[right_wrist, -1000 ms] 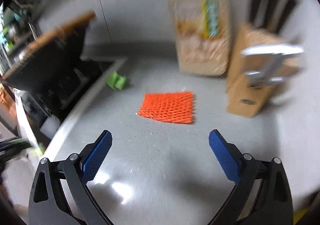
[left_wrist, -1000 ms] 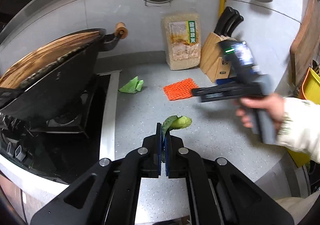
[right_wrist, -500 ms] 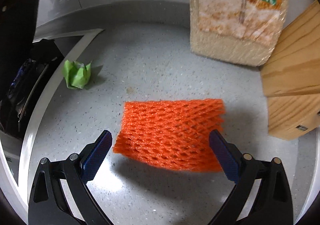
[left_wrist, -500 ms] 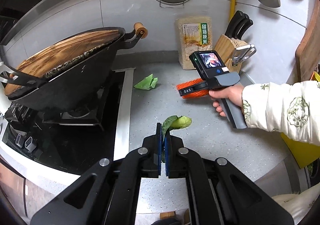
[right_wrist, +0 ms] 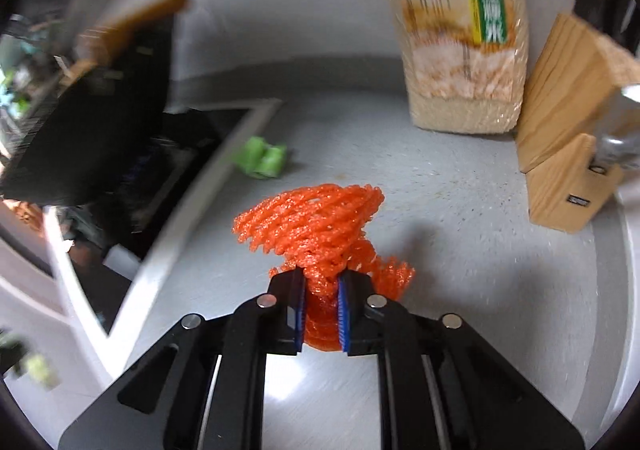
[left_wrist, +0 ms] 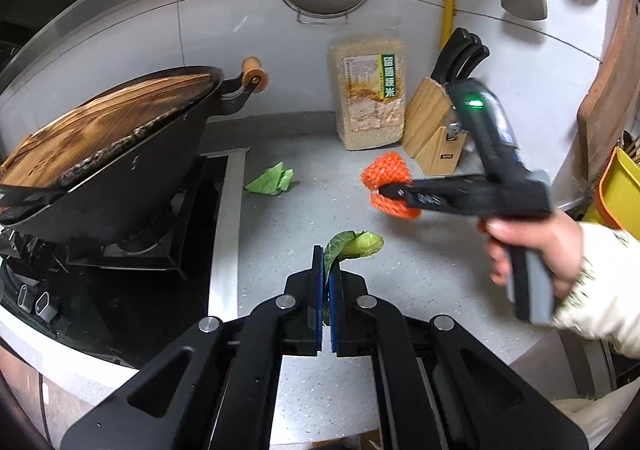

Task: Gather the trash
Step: 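Grasp the orange foam net with the right tool while the left tool holds the leaves, then carry the orange net to the yellow bucket with the right tool, then open the right tool over the bucket while the left tool drops the leaves in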

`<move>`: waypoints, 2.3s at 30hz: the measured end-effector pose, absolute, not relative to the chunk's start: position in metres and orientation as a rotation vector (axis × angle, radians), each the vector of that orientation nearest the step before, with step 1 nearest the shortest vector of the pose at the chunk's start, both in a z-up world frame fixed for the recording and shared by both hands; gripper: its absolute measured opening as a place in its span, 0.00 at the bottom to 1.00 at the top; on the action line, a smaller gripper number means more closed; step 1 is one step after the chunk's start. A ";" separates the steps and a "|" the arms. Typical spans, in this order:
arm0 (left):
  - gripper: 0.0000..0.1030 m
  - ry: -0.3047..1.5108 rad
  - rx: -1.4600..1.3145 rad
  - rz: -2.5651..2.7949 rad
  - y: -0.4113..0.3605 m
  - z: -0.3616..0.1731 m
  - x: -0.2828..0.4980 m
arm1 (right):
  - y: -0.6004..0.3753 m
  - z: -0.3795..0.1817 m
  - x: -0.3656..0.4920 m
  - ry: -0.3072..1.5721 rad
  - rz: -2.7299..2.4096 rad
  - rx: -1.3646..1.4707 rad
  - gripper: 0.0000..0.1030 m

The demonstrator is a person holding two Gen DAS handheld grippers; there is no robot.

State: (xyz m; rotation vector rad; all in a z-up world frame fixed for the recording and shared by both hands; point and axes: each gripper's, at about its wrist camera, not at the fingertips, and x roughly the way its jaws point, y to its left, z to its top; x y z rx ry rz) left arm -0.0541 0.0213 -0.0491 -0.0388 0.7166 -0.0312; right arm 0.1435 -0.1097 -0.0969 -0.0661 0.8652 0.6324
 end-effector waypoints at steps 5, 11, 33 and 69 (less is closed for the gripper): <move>0.04 0.700 -0.037 -0.068 0.015 -0.047 -0.056 | -0.118 -0.090 0.107 0.890 0.675 -0.027 0.11; 0.04 0.709 -0.032 -0.092 0.009 -0.052 -0.057 | -0.154 -0.042 0.056 0.774 0.660 0.040 0.11; 0.04 0.658 0.045 -0.336 -0.051 -0.026 -0.045 | -0.417 0.064 -0.114 0.512 -0.229 0.150 0.12; 0.04 0.398 0.313 -1.078 -0.327 0.095 -0.053 | -0.465 0.060 -0.270 0.299 -0.490 0.364 0.78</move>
